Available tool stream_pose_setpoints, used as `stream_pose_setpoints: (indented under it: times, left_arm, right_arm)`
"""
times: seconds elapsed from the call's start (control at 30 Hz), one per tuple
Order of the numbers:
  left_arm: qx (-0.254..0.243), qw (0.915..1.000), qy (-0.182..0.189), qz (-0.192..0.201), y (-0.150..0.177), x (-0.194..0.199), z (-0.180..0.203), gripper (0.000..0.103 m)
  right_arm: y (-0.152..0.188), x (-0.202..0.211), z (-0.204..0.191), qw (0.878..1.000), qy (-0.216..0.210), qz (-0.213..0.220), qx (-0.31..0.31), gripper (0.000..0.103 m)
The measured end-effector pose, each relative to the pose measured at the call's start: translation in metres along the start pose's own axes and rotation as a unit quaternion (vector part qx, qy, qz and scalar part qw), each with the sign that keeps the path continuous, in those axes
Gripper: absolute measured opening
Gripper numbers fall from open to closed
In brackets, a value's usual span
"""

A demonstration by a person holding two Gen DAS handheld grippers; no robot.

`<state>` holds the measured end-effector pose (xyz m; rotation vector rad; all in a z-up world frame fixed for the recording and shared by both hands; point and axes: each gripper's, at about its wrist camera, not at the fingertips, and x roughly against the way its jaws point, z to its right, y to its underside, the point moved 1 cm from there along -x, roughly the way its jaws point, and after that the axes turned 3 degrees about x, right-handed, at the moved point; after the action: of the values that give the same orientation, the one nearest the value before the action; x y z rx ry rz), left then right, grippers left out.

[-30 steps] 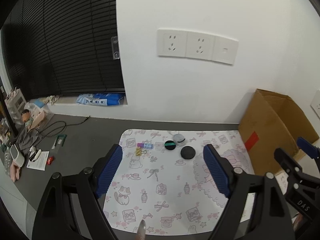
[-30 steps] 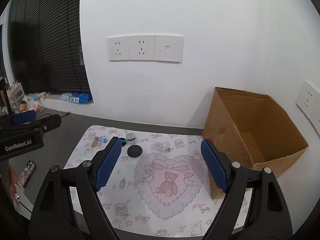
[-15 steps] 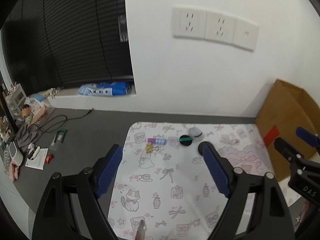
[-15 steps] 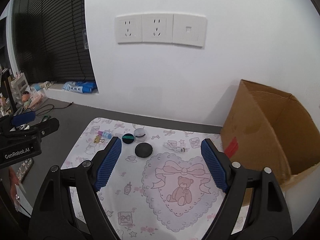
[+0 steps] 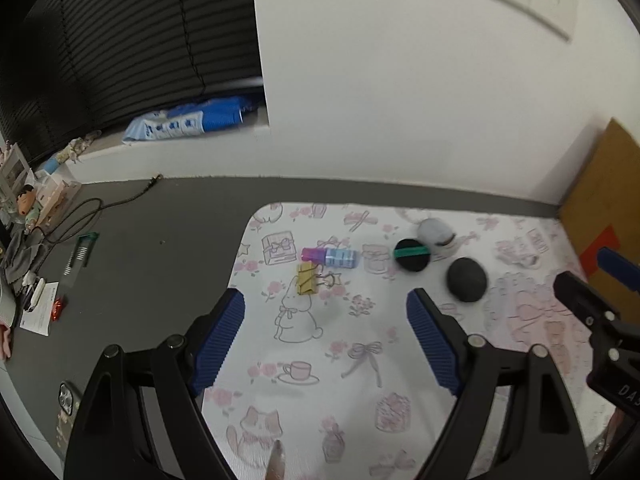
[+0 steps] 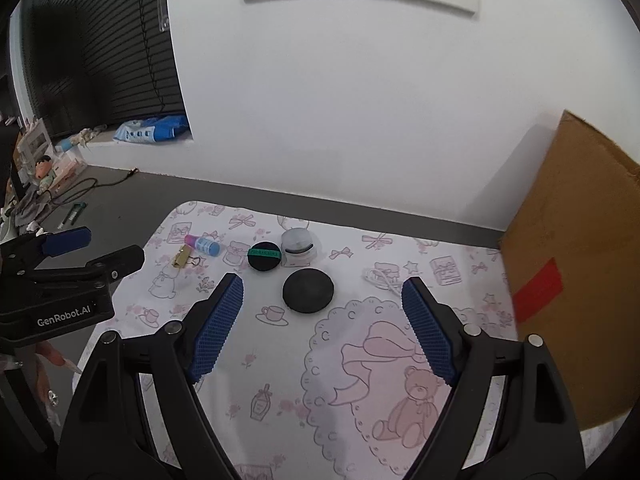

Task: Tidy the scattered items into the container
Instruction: 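Grasp the black round puff with the right gripper while the left grasps the yellow binder clip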

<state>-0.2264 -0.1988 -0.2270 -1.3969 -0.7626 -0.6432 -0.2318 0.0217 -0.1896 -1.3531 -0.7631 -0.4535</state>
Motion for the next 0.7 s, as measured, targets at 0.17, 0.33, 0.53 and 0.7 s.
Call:
stream_pose_setpoints:
  times: [0.17, 0.33, 0.53, 0.7]
  left_arm:
    - [0.001, 0.9999, 0.002, -0.011, 0.003, -0.032, -0.002, 0.082]
    - [0.000, 0.9998, 0.002, -0.020, 0.006, -0.062, -0.004, 0.082]
    - [0.007, 0.9994, -0.004, -0.035, 0.007, -0.095, -0.013, 0.082]
    - [0.019, 0.9988, -0.004, -0.045, 0.002, -0.115, -0.022, 0.082]
  right_arm:
    - [0.008, -0.032, -0.002, 1.000, 0.002, -0.013, -0.003, 0.084]
    - [0.016, -0.058, -0.002, 1.000, 0.004, -0.025, -0.010, 0.084]
    - [0.024, -0.089, -0.008, 0.999, 0.003, -0.041, -0.004, 0.084]
    - [0.031, -0.109, -0.010, 0.999, 0.003, -0.052, -0.007, 0.084]
